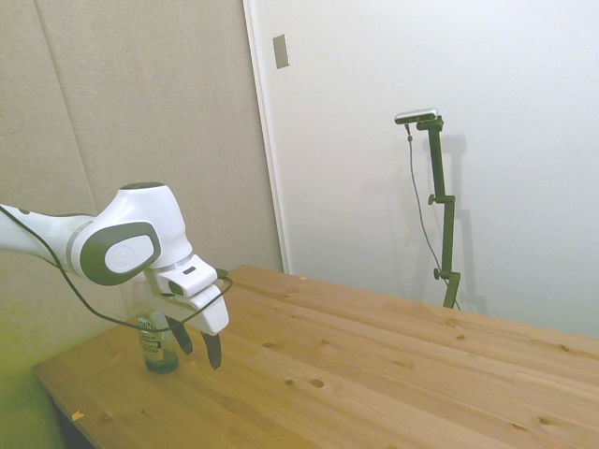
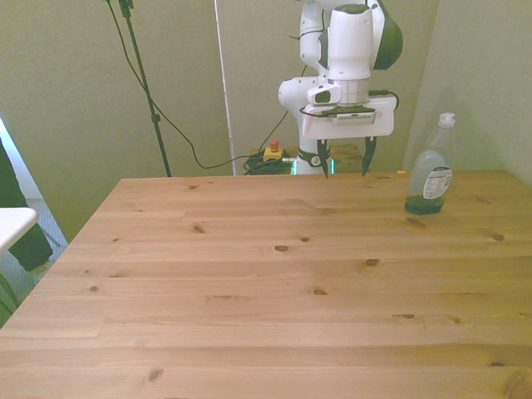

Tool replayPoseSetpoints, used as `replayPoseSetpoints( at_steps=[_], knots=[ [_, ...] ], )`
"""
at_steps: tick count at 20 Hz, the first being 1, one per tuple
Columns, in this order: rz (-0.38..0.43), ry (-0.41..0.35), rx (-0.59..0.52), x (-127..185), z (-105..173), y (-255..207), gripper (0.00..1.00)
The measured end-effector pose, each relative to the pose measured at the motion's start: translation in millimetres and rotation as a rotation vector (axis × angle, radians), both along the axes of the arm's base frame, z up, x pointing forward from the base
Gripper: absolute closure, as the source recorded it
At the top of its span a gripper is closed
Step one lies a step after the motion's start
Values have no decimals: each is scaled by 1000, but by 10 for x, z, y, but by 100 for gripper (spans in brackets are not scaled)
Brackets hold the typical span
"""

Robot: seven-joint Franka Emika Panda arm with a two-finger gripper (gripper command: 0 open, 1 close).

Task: Knock down the dish soap

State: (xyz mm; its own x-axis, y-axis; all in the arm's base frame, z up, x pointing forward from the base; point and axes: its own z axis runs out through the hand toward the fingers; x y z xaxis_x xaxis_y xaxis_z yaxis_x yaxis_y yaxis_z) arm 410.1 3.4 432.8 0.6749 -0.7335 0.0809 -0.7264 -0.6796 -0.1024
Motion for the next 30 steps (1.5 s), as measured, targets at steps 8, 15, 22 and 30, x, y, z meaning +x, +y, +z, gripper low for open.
replayPoseSetpoints(
  at_steps=[8, 15, 22, 30],
  knots=[
    [86, 26, -42, -127, 76, 526, 0],
    [139, 30, -84, -554, 307, 957, 100],
    [104, -24, -96, -784, 431, 1367, 100],
    [64, -69, -85, -647, 535, 1709, 100]
  ],
)
